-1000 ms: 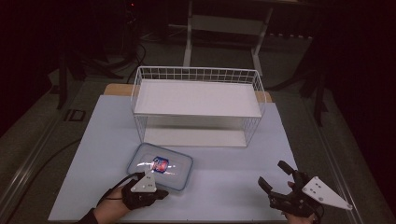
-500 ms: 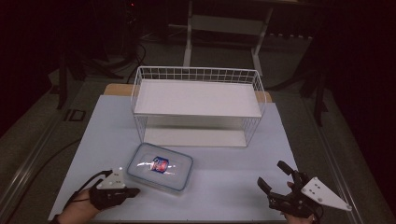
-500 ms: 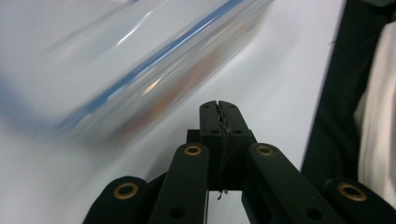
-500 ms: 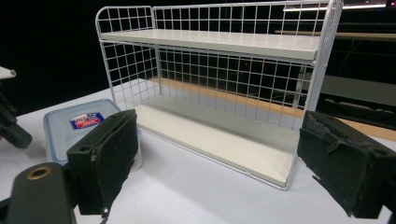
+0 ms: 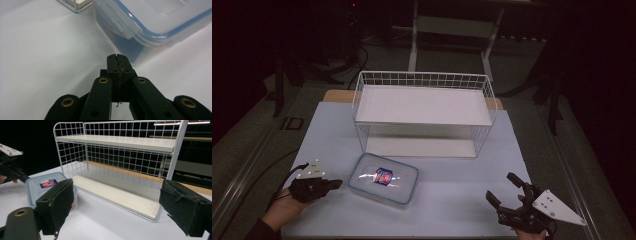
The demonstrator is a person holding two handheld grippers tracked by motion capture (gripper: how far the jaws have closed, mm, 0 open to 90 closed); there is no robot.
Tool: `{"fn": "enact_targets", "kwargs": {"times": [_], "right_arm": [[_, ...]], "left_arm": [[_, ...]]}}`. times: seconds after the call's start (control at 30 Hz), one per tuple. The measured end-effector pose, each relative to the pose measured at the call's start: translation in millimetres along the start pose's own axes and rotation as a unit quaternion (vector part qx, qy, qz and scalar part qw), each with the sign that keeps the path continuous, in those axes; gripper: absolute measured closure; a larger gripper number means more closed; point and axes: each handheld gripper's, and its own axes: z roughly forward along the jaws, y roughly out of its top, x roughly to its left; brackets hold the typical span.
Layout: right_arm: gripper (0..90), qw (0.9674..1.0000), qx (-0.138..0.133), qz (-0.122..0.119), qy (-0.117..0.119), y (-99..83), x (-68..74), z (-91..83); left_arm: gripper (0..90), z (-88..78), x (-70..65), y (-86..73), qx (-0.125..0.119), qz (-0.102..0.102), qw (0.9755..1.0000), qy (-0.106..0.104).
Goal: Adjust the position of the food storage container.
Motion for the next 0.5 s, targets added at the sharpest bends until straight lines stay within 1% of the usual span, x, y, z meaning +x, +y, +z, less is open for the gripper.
{"fn": "enact_targets", "kwargs": {"times": [0.17,0.3,0.4,0.5], "right_arm": [[12.2,1.0,0.002,0.001,0.004,-0.5,0.3,1.4],[12.1,1.0,0.002,0.0,0.003,-0.7,0.3,1.5],[12.1,1.0,0.004,0.003,0.004,-1.1,-0.3,1.9],[12.1,1.0,0.003,0.003,0.004,-0.8,0.0,1.9]], "left_arm": [[89.6,11.6,-4.2,5.5,0.006,0.008,0.9997,-0.022],[89.7,13.6,-8.9,7.9,0.002,0.009,0.9995,-0.029],[89.7,15.8,-15.5,11.2,0.007,0.019,0.9993,-0.03],[89.7,19.4,-22.2,14.6,0.01,0.024,0.9988,-0.041]]}}
